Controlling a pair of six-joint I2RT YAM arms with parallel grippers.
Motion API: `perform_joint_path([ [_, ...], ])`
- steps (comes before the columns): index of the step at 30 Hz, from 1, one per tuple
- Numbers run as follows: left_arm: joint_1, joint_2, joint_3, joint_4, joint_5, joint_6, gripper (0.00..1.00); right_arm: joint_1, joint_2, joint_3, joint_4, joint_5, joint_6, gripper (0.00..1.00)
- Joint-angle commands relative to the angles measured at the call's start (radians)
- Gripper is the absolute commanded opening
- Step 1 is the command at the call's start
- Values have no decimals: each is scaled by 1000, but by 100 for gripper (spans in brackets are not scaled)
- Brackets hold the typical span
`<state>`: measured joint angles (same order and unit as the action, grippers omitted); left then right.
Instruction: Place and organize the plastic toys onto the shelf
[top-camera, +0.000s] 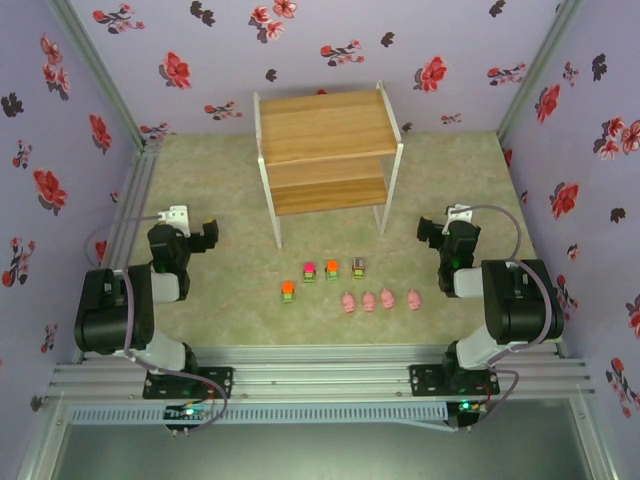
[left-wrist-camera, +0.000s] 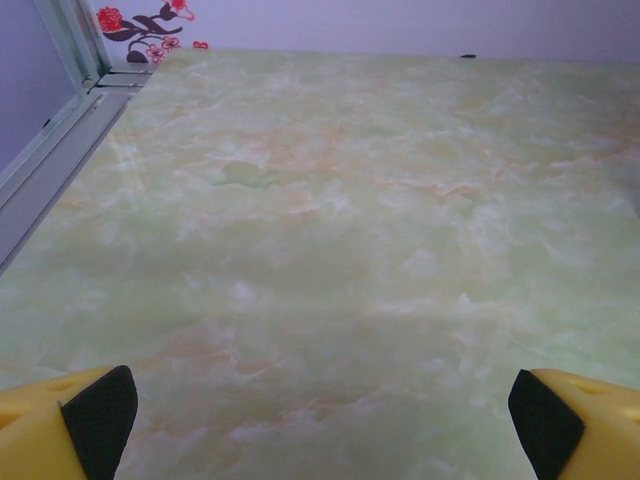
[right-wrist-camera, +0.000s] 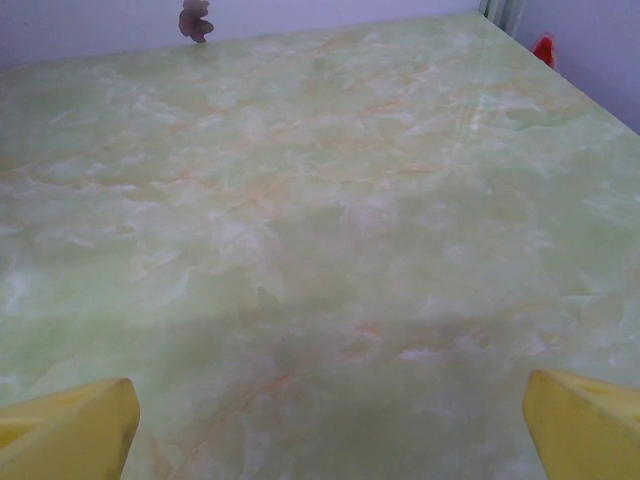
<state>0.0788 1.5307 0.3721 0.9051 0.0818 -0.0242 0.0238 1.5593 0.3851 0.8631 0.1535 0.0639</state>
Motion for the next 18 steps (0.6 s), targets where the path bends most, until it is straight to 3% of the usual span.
perform_joint_path([
  [1,7,9,-12,37,21,-2,100,-9,7,17,4,7,22,99],
  [15,24,-82,-184,262,-72,-82,100,-7,-37,-53,105,41,25,99],
  [18,13,-133,-216,270,-140,-93,100,0,-86,-60,68,83,30,99],
])
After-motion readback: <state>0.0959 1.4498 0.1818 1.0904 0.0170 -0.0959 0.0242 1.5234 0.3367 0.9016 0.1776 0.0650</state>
